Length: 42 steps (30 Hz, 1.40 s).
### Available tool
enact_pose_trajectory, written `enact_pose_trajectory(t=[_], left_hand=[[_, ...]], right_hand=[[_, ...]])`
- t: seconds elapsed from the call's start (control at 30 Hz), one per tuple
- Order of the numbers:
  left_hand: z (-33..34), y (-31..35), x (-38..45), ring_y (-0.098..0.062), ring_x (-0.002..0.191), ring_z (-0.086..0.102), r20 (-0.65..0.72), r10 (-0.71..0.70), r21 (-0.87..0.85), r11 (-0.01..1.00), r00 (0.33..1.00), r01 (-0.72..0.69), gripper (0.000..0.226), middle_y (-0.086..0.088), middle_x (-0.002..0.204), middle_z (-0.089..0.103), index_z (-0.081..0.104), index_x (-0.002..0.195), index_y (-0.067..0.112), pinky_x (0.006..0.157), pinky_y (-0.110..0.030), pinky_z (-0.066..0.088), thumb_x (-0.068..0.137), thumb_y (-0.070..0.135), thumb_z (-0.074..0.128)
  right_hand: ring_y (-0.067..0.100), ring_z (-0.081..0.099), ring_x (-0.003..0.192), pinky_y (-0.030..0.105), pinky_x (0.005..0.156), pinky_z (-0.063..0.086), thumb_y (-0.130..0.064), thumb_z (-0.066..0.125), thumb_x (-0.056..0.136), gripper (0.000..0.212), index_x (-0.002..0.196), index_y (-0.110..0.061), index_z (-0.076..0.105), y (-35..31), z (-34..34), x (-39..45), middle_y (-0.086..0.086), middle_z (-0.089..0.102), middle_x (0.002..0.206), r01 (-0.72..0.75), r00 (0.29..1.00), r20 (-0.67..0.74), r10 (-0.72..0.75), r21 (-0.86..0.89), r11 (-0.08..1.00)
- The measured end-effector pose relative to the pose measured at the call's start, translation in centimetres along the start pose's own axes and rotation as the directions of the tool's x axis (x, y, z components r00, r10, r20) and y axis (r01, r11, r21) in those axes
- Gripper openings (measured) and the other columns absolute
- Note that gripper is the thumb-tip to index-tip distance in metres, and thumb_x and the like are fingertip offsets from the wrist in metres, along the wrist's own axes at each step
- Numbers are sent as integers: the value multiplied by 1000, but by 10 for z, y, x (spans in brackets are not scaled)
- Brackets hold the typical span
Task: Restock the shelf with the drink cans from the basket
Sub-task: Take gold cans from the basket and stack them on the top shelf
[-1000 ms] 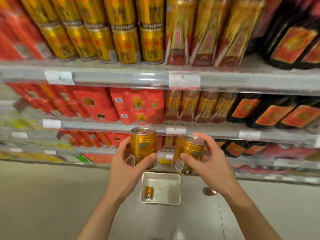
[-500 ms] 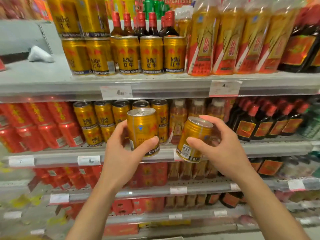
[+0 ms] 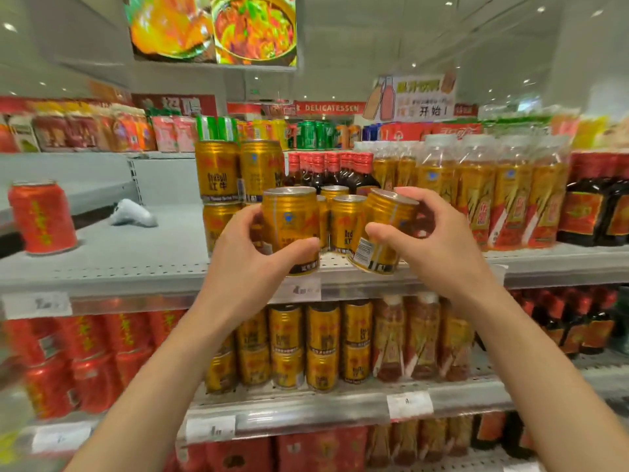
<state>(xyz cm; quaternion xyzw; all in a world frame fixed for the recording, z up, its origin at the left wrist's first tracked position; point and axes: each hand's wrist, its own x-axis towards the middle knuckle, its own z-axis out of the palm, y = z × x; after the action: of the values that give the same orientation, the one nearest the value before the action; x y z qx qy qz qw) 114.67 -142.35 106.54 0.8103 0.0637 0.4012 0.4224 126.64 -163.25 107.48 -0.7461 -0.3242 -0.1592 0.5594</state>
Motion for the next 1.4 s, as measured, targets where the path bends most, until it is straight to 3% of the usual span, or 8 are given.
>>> enact_pose_trajectory(t=[0.13, 0.37, 0.53, 0.73, 0.8, 0.93, 1.1, 1.4], left_hand=[[-6, 25, 32, 1, 114, 59, 62, 68, 19, 997, 996, -69, 95, 13, 140, 52, 27, 154, 44, 92, -20, 52, 77, 44, 84], [-11, 68, 88, -10, 90, 69, 137, 158, 253, 949, 978, -189, 68, 14, 103, 69, 49, 124, 40, 80, -32, 57, 69, 55, 85], [-13, 84, 124, -10, 90, 67, 290, 148, 384, 887, 946, -257, 71, 6, 106, 69, 48, 128, 34, 71, -22, 50, 71, 52, 86], [-11, 78, 163, -25, 124, 60, 391, 87, 479, 831, 916, -284, 99, -1, 148, 55, 35, 152, 40, 101, -45, 53, 68, 54, 86], [-7, 74, 170, -25, 131, 53, 410, 79, 515, 802, 909, -302, 96, 1, 155, 48, 39, 151, 39, 103, -43, 49, 68, 55, 85], [0, 63, 176, -25, 132, 50, 425, 27, 594, 746, 905, -301, 89, 1, 152, 50, 47, 145, 35, 103, -41, 47, 68, 63, 82], [5, 58, 177, -29, 138, 48, 425, -6, 697, 640, 905, -323, 89, -2, 150, 54, 44, 149, 36, 115, -53, 36, 73, 71, 73], [6, 58, 176, -29, 141, 46, 449, -54, 786, 500, 892, -365, 94, 0, 149, 57, 34, 157, 36, 118, -54, 32, 78, 83, 54]], right_hand=[[1, 64, 102, 26, 83, 58, -49, 83, 78, 73, 141, -30, 52, -18, 3, 44, -14, 65, 117, 32, 999, -11, -32, -15, 999], [11, 62, 107, 40, 88, 60, -52, 82, 78, 82, 147, -30, 45, -29, -12, 94, -7, 61, 126, 41, 999, 30, -37, -136, 990], [-4, 54, 93, 19, 68, 47, -51, 80, 80, 79, 148, -30, 44, -27, -15, 113, -9, 55, 123, 64, 995, 93, -48, -179, 982], [-3, 56, 95, 20, 68, 47, -48, 80, 81, 79, 148, -27, 45, -29, -6, 130, -12, 59, 118, 91, 981, 186, -56, -182, 979], [-1, 60, 93, 20, 66, 48, -46, 81, 82, 77, 148, -26, 46, -28, -2, 134, -14, 60, 112, 88, 977, 209, -51, -173, 981], [-5, 59, 91, 15, 62, 44, -47, 81, 81, 78, 148, -27, 46, -24, 4, 141, -10, 61, 121, 97, 972, 230, -46, -215, 972], [5, 59, 103, 22, 75, 49, -49, 81, 80, 81, 150, -28, 44, -15, 10, 143, -7, 56, 135, 91, 971, 234, -39, -219, 972], [12, 53, 119, 25, 84, 50, -51, 78, 84, 83, 154, -30, 37, -9, 16, 140, -6, 51, 144, 75, 970, 241, -29, -186, 980]])
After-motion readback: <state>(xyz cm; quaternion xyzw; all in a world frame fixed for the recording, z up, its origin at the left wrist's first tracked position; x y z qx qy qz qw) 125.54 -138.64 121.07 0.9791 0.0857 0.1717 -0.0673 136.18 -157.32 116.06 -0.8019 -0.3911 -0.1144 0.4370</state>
